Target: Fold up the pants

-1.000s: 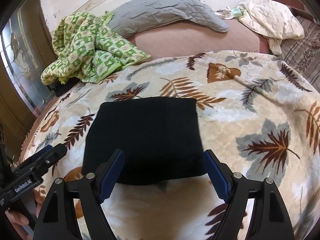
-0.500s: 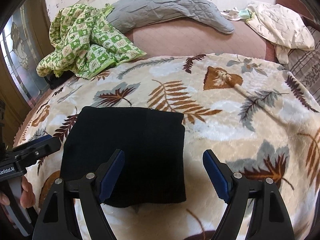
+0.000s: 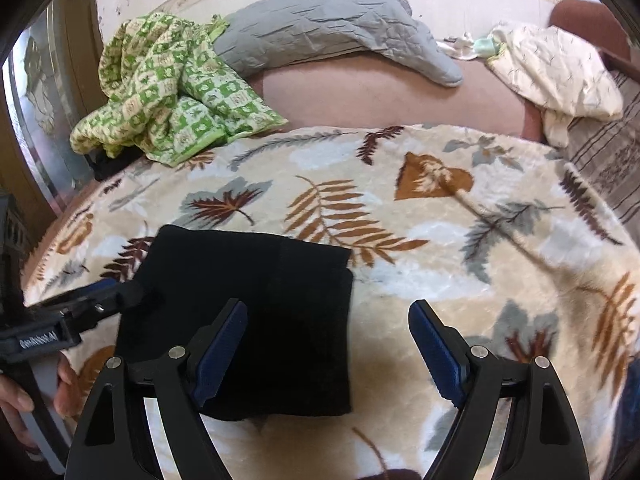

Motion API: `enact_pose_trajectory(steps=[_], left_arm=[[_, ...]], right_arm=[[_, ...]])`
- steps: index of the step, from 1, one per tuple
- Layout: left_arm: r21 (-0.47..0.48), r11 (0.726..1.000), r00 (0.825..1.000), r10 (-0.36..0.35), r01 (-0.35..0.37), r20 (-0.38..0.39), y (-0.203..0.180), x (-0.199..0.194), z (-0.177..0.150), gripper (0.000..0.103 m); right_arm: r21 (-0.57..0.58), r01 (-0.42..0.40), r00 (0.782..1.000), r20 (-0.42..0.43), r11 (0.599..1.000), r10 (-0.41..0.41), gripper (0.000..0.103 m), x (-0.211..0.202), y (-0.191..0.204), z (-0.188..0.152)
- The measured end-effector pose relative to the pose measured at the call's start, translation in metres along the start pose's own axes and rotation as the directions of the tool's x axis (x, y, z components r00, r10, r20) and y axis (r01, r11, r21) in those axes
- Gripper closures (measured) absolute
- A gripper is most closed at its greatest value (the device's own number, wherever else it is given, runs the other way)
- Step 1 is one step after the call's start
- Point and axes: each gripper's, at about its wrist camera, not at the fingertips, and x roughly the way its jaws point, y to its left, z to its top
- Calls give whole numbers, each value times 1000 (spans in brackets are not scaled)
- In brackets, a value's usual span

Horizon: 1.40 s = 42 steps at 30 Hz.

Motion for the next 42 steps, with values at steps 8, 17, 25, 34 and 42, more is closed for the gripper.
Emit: enact_pose_trajectory(steps=[8,17,25,34,42], left_arm=[[-58,998,997,-40,37,-62,9,24,0,12],[-69,997,995,-27,20,-97,11,46,-2,12],[-25,1000,997,7,-9,-79,5,52,-3,5],[-19,1000,997,2,-4,-79,4,51,-3,10],[50,999,998,4,-1,-58,-9,43,-1,32]], right_arm=[[61,-70,991,-107,996,76,19,38,-8,-6],[169,-156,973,-142,973,181,19,63,-22,-13],[174,-189,966,-146,966,215,18,74,-11,-16],[130,-177,978,-89,976,189,29,64,-3,-17],[103,-148,988,-34,984,153,46,50,1,-14]])
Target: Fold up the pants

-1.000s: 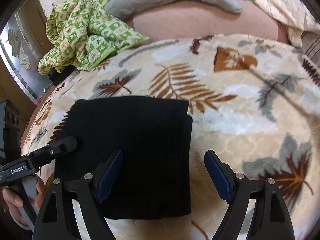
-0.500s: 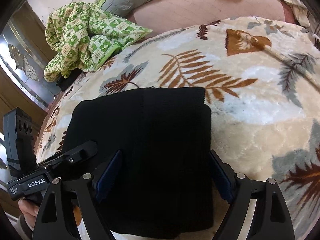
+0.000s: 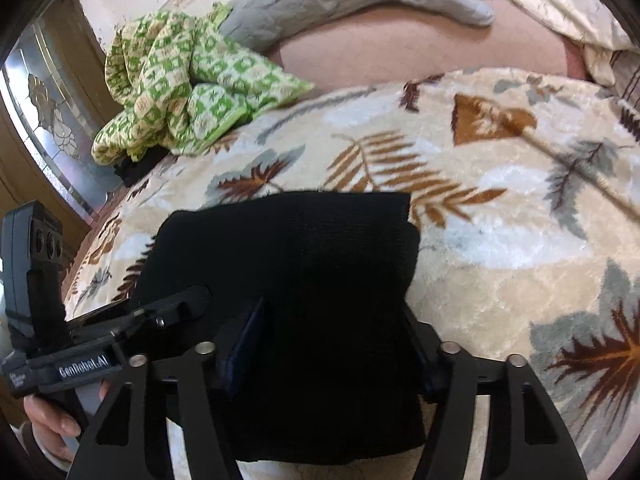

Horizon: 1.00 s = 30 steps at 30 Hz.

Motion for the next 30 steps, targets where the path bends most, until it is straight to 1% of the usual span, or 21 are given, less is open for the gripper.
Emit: enact_pose_trajectory(steps=[2,4,6,9,12,13,15,16,17,18,19,20,21,22,23,24,26,27,28,29,30], left_arm=[[-17,1000,1000,-10,10,-2,3,-1,2,35],[-35,999,1000,-27,27,1,3,-6,4,42],[-33,998,998,-56,57,19,1,-16,8,47],[-21,996,995,-88,89,44,-4,-26,15,47],[-24,994,994,-108,109,21,-6,-22,18,47],[-20,995,995,-100,100,8,-7,-19,18,47],[2,999,999,-53,53,-5,-9,-12,16,47],[21,1000,1000,-17,17,-4,-10,-9,15,47],[29,1000,1000,-1,1,-1,-10,-8,14,46],[27,1000,1000,3,-3,-1,-9,-7,13,43],[12,1000,1000,12,-12,0,-6,-6,14,37],[3,1000,1000,18,-18,2,-4,-7,13,33],[-8,1000,1000,28,-28,7,-1,-8,13,31],[-17,999,999,35,-35,14,0,-9,13,31],[-21,999,999,39,-39,22,1,-11,13,31],[-19,999,999,46,-45,28,1,-12,13,30],[5,997,996,74,-75,40,-3,-12,11,28],[19,995,994,93,-94,49,-5,-12,10,28],[34,994,993,102,-104,57,-8,-14,8,28],[45,992,991,116,-119,67,-11,-18,6,28],[56,990,989,126,-131,81,-14,-23,5,28]], right_arm=[[-15,14,1000,18,1000,-14,53,-5,4,1],[-20,10,999,30,1000,-9,56,-10,5,3],[-27,14,999,52,1000,-13,58,-18,7,6],[-33,8,995,95,999,-5,59,-33,7,12],[-5,12,996,85,1000,-12,59,-36,2,14],[7,21,998,63,1000,-22,59,-32,-2,13],[26,51,999,10,998,-51,58,-23,-9,10],[34,75,997,-24,997,-75,56,-16,-14,8],[45,89,996,-35,995,-87,52,-14,-17,7],[58,94,995,-40,994,-92,51,-14,-21,7],[58,99,995,-34,993,-98,50,-17,-22,8],[46,118,993,-16,992,-117,50,-23,-21,9],[12,149,988,28,989,-150,50,-35,-17,11],[-13,167,984,63,986,-166,50,-43,-13,12],[-36,161,983,96,986,-157,49,-51,-9,12],[-47,143,985,106,989,-138,49,-53,-6,12],[-82,92,994,74,992,-86,52,-46,0,8],[-99,92,996,6,991,-92,51,-29,1,3],[-101,116,993,-19,988,-118,51,-21,0,-1],[-100,132,991,-21,986,-134,52,-20,-1,-4],[-91,129,992,-2,988,-129,52,-30,0,-6]])
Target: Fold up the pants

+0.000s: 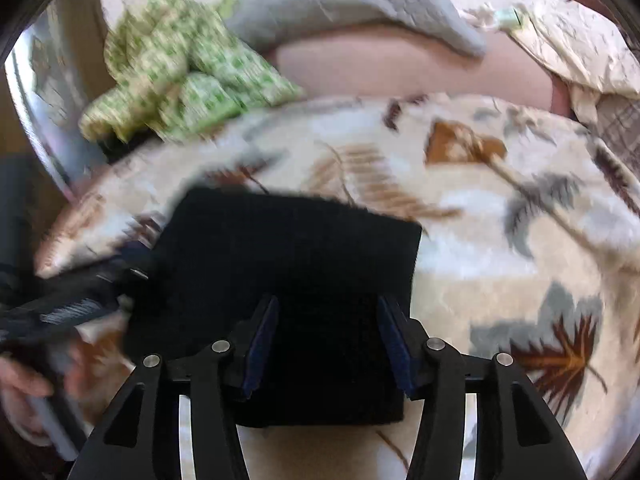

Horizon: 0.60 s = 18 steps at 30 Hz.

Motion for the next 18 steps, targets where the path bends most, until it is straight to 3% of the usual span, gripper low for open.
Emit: enact_pose_trajectory(steps=[2,5,8,11,14,18], left_arm=[[35,999,999,10,-12,52,-5,-18,0,28],[45,999,994,-9,4,110,-6,-43,2,28],[38,998,988,-49,43,150,-7,-62,0,19],[59,998,982,-43,32,186,-13,-75,-3,19],[78,997,976,-19,2,219,-19,-85,-6,19],[57,998,973,8,-22,230,-21,-94,-9,16]], right_arm=[[8,-14,999,38,1000,13,51,-24,-3,2],[11,77,986,148,997,-78,47,-82,-10,6],[46,122,959,252,992,-129,32,-144,-17,8],[80,150,928,332,985,-168,26,-186,-23,10],[113,173,915,349,978,-202,22,-204,-29,13],[132,148,919,347,980,-186,21,-208,-32,10]])
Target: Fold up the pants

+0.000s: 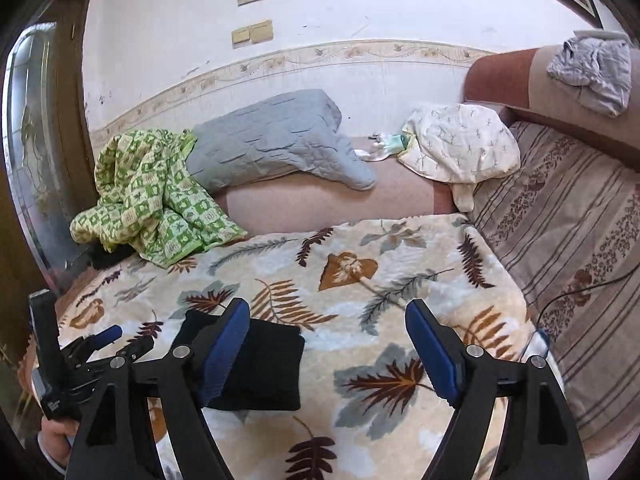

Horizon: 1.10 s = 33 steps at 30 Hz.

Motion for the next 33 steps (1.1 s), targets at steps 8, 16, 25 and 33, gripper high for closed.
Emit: enact_pose_trajectory(steps=[8,16,25,33], left_arm=[[35,993,994,111,-111,7,-3,-7,-8,16],[29,991,992,129,-130,14,3,-9,-10,16],[34,990,990,137,-138,23,7,-13,-8,16],[40,990,990,135,-136,30,6,-14,-9,16]], right_arm=[[43,-110,988,-103,993,114,20,47,24,-36],[-12,-171,970,-179,985,166,20,72,66,-60],[-43,-178,963,-214,983,165,20,85,80,-69],[-74,-184,961,-224,980,163,20,88,92,-76]])
